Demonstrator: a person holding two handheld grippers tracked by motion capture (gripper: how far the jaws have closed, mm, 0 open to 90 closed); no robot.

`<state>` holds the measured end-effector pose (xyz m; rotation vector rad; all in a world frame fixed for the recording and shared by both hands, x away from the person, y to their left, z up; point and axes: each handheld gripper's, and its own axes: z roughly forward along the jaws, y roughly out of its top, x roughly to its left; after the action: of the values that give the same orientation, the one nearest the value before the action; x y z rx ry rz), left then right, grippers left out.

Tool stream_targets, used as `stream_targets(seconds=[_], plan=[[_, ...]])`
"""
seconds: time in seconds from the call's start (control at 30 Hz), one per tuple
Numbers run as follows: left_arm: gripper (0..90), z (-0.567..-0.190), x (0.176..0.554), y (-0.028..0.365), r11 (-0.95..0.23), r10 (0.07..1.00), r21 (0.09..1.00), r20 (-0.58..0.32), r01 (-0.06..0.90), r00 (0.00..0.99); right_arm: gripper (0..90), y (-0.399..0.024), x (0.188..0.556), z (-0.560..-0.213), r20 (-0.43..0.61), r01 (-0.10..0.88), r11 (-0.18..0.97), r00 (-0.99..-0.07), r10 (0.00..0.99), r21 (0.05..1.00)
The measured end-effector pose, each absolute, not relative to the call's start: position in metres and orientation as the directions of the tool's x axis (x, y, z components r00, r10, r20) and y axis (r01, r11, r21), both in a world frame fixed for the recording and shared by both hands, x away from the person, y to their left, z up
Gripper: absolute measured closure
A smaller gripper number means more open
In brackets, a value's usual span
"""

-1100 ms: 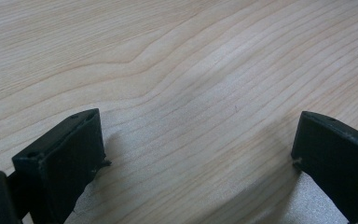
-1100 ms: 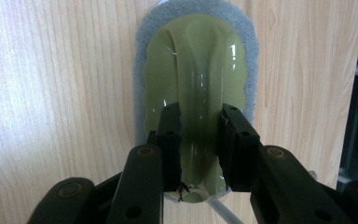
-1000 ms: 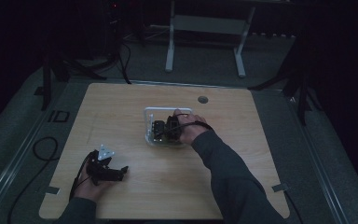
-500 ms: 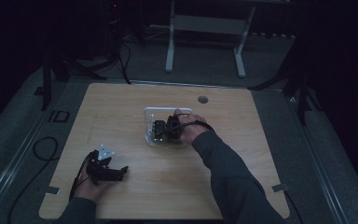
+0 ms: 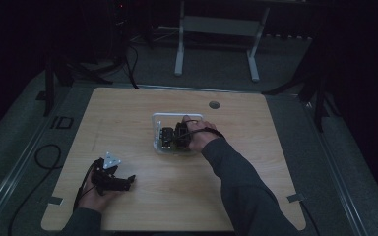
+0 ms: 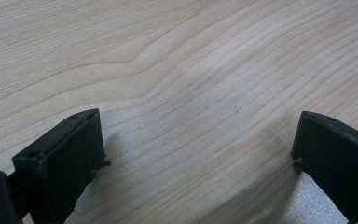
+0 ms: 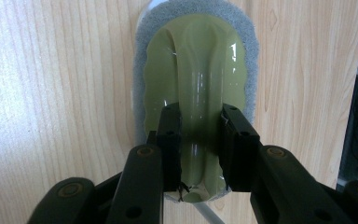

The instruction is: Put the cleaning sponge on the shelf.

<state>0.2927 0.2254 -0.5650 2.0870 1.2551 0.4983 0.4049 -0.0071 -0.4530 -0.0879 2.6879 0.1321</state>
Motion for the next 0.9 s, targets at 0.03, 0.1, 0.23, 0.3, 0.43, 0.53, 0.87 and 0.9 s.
stream_targets(seconds=[0.03,0.1,0.23,0.3,0.43,0.53,0.87,0.9], plan=[[2.3,-0.565,0.2926,0.2254,-0.335,0.882,0.693,-0.007,0.638,0.471,71.7,-0.0068,0.4053,-0.4533,-0.437,-0.084,0.993,-0.899,-0.042,0.079],[2.3,-0.5649,0.2927,0.2255,-0.337,0.882,0.693,-0.005,0.637,0.472,71.7,-0.0064,0.4054,-0.4542,-0.438,-0.08,0.994,-0.898,-0.038,0.078],[2.3,-0.565,0.2926,0.2254,-0.335,0.882,0.693,-0.007,0.638,0.471,71.7,-0.0055,0.4058,-0.4566,-0.44,-0.081,0.994,-0.897,-0.042,0.072],[2.3,-0.5649,0.2927,0.2255,-0.336,0.882,0.693,-0.006,0.637,0.472,71.7,-0.0051,0.4059,-0.4581,-0.441,-0.079,0.995,-0.896,-0.042,0.068],[2.3,-0.5649,0.2927,0.2255,-0.336,0.882,0.693,-0.006,0.637,0.472,71.7,-0.0044,0.4057,-0.4596,-0.446,-0.083,0.995,-0.894,-0.049,0.058],[2.3,-0.5649,0.2927,0.2255,-0.337,0.882,0.693,-0.005,0.637,0.472,71.7,-0.0042,0.4058,-0.4602,-0.445,-0.086,0.995,-0.894,-0.051,0.058],[2.3,-0.5649,0.2927,0.2255,-0.336,0.882,0.693,-0.005,0.637,0.472,71.6,-0.0037,0.4066,-0.4612,-0.447,-0.086,0.994,-0.893,-0.05,0.06],[2.3,-0.5649,0.2926,0.2254,-0.336,0.882,0.693,-0.006,0.638,0.471,71.6,-0.0038,0.4067,-0.4612,-0.446,-0.086,0.994,-0.894,-0.049,0.062]])
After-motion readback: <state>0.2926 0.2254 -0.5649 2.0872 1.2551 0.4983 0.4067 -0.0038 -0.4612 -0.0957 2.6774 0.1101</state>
